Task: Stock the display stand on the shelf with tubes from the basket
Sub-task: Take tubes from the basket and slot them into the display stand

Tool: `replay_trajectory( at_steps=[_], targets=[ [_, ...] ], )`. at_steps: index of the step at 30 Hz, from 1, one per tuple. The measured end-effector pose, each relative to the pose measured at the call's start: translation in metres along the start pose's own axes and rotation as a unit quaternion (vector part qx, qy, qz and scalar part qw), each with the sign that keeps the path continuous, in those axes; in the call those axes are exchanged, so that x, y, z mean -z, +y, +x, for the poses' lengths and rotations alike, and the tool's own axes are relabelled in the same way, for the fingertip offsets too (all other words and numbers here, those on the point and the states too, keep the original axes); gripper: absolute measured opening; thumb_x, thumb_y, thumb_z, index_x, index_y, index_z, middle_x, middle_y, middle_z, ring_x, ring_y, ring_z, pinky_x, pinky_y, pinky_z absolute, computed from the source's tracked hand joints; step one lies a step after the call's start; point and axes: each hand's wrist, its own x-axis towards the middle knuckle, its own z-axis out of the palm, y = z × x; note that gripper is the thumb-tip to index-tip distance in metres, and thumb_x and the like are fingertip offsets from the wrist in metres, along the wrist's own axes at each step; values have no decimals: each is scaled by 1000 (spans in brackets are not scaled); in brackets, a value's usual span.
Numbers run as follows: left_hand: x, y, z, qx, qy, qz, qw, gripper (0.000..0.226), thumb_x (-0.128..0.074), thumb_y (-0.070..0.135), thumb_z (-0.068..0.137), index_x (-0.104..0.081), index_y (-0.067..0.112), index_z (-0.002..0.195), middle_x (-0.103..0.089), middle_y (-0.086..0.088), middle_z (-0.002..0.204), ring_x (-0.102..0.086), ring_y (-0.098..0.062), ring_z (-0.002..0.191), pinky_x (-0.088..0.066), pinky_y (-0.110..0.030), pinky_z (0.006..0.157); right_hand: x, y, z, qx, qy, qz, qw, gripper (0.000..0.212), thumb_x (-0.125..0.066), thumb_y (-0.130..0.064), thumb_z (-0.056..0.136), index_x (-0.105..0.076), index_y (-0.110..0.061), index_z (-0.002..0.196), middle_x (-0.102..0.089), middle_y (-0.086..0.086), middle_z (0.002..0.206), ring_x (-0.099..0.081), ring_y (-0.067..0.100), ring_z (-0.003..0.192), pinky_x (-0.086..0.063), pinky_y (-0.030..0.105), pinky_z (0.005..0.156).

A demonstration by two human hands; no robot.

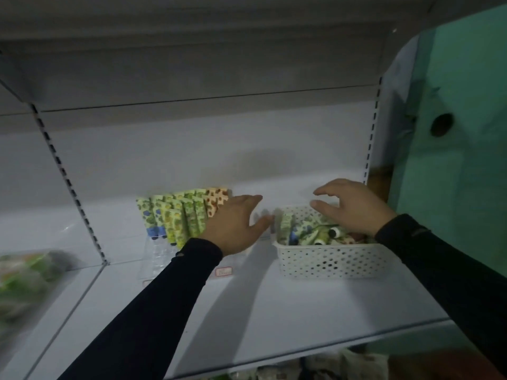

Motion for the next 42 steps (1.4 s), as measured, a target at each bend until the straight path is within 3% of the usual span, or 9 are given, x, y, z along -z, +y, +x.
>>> replay_trajectory(
  at_steps=[10, 14, 16, 19, 25, 30, 34, 39, 42],
  targets=[
    [-43, 78, 53, 16, -144, -17, 989, 54, -52, 45, 97, -46, 16, 143, -55, -6, 140, -51, -24, 125, -41, -31, 97, 11, 67, -17, -58, -160, -63, 983, 46, -57, -39, 94, -52, -25, 137, -50, 2, 141, -46, 19, 128, -35, 27, 103],
    [-58, 92, 68, 54, -180, 9, 982, 42, -56, 51, 90, -60, 18, 116, -63, -3, 115, -58, -25, 105, -48, -37, 86, 0, 71, -7, -49, -198, -61, 977, 51, -60, -34, 92, -47, -27, 140, -47, 1, 144, -45, 19, 128, -36, 28, 104],
    [-65, 95, 71, 74, -204, 14, 976, 37, -58, 53, 88, -60, 18, 101, -61, -1, 103, -56, -22, 94, -42, -31, 71, -9, 72, 1, -42, -224, -70, 971, 56, -61, -34, 90, -44, -26, 143, -45, 1, 145, -44, 20, 130, -35, 28, 104],
    [-71, 99, 74, 99, -235, 2, 967, 40, -57, 51, 90, -64, 14, 105, -65, -3, 106, -53, -18, 90, -26, -24, 57, -19, 74, 11, -50, -266, -75, 960, 65, -63, -38, 87, -39, -26, 146, -41, -1, 150, -41, 19, 133, -35, 30, 105],
    [-72, 97, 76, 98, -254, -17, 962, 44, -58, 49, 93, -67, 13, 116, -68, -6, 119, -51, -17, 94, -24, -32, 81, -29, 80, 18, -52, -262, -82, 960, 64, -61, -44, 88, -40, -25, 146, -42, 3, 148, -43, 22, 130, -35, 30, 103],
    [-70, 95, 75, 102, -238, -59, 964, 39, -64, 38, 90, -67, 9, 115, -69, -7, 116, -51, -17, 92, -22, -20, 56, -30, 77, 20, -34, -225, -88, 970, 59, -68, -37, 84, -48, -23, 138, -53, 6, 126, -52, 23, 113, -40, 27, 87],
    [-69, 95, 74, 108, -218, -114, 963, 35, -71, 28, 85, -65, 9, 114, -68, -3, 109, -49, -12, 86, -23, -20, 56, -27, 77, 19, -20, -195, -83, 977, 39, -64, -30, 88, -54, -17, 124, -59, 5, 118, -51, 16, 97, -38, 25, 76],
    [-72, 90, 73, 132, -186, -163, 960, 36, -74, 25, 78, -59, 16, 110, -61, 5, 98, -51, -9, 86, -24, -15, 57, -26, 77, 16, -21, -213, -50, 976, 38, -66, -27, 89, -56, -22, 125, -56, -1, 127, -53, 15, 110, -39, 22, 86],
    [-74, 86, 74, 144, -153, -188, 959, 34, -77, 32, 73, -57, 26, 101, -64, 9, 96, -57, -12, 91, -45, -24, 80, -29, 76, 17, -38, -206, -41, 977, 41, -67, -26, 88, -54, -22, 126, -59, -1, 127, -56, 15, 109, -45, 25, 90]
  ],
)
